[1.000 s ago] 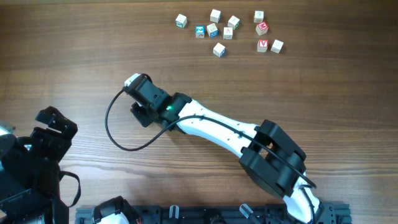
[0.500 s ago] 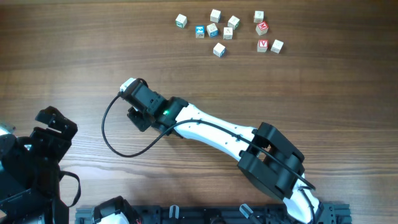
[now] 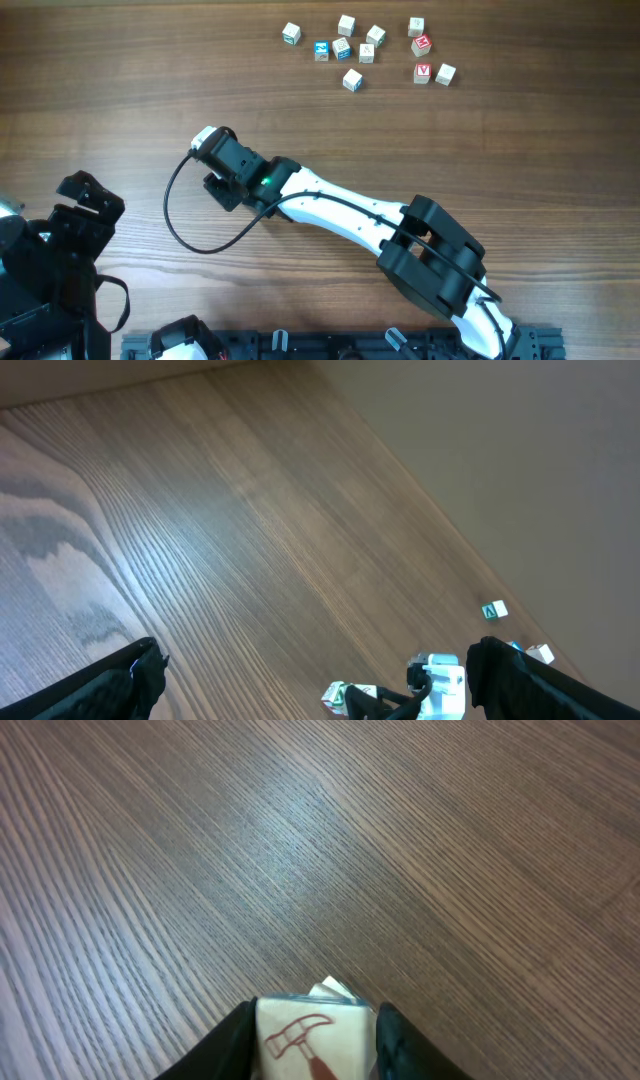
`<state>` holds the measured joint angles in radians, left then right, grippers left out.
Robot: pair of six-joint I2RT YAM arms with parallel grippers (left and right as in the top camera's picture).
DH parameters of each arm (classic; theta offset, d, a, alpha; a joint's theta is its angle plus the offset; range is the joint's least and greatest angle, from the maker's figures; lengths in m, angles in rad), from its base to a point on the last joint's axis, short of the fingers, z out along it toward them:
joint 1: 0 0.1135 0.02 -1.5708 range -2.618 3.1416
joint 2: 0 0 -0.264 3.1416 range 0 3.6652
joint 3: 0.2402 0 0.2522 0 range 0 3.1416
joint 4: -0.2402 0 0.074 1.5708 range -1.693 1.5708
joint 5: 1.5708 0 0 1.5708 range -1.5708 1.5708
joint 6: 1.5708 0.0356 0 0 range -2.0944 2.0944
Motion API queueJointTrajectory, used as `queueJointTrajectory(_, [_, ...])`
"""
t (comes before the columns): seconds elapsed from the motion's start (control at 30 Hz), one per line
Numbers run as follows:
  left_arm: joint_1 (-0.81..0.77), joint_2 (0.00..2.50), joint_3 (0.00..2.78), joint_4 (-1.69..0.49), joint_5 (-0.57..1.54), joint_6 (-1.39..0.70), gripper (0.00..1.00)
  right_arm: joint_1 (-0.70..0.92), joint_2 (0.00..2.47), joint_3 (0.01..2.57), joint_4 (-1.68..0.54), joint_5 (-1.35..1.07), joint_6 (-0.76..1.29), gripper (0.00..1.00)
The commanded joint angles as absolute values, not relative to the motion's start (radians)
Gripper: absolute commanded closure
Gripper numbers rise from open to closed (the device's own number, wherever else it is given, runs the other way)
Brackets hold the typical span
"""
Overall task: Form a tower
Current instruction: 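Carry the hammer block over the stack and lower it on top, then open the right gripper and withdraw it toward the pile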
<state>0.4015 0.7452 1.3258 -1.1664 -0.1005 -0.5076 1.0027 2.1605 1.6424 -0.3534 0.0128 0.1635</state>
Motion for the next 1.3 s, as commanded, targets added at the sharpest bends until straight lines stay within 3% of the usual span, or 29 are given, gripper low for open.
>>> queueJointTrajectory(0.0, [0.409, 0.743, 1.341, -1.161, -0.114, -0.517, 0.0, 1.002, 2.189, 1.64, -0.353, 0.034, 0.158, 0.52])
queueJointTrajectory(0.13, [0.409, 0.743, 1.341, -1.161, -0.114, -0.517, 0.0, 1.002, 2.189, 1.641, -0.353, 0.034, 0.157, 0.38])
queueJointTrajectory(0.3, [0.409, 0.744, 1.341, -1.158, -0.15, -0.517, 0.0, 1.002, 2.151, 1.654, -0.411, 0.034, 0.161, 0.0])
queueJointTrajectory(0.47, [0.409, 0.746, 1.341, -1.16, -0.157, -0.518, 0.0, 0.988, 2.016, 1.66, -0.515, 0.034, 0.248, 0.0])
queueJointTrajectory(0.6, [0.409, 0.784, 1.341, -1.161, -0.023, -0.457, 0.0, 0.923, 1.84, 1.66, -0.654, 0.034, 0.305, 0.0])
queueJointTrajectory(0.8, [0.387, 1.03, 1.341, -1.223, 0.223, -0.264, 0.0, 0.577, 1.61, 1.66, -0.957, 0.01, 0.464, 0.0])
queueJointTrajectory(0.97, [0.181, 1.259, 1.341, -1.217, 0.227, -0.214, 0.0, 0.336, 1.597, 1.653, -1.111, -0.049, 0.455, 0.0])
queueJointTrajectory(1.1, [0.009, 1.401, 1.341, -1.162, 0.17, -0.221, 0.0, 0.308, 1.597, 1.627, -1.123, -0.045, 0.418, 0.0])
queueJointTrajectory(1.27, [-0.024, 1.523, 1.341, -1.156, 0.107, -0.299, 0.0, 0.308, 1.598, 1.626, -1.116, -0.045, 0.392, 0.0])
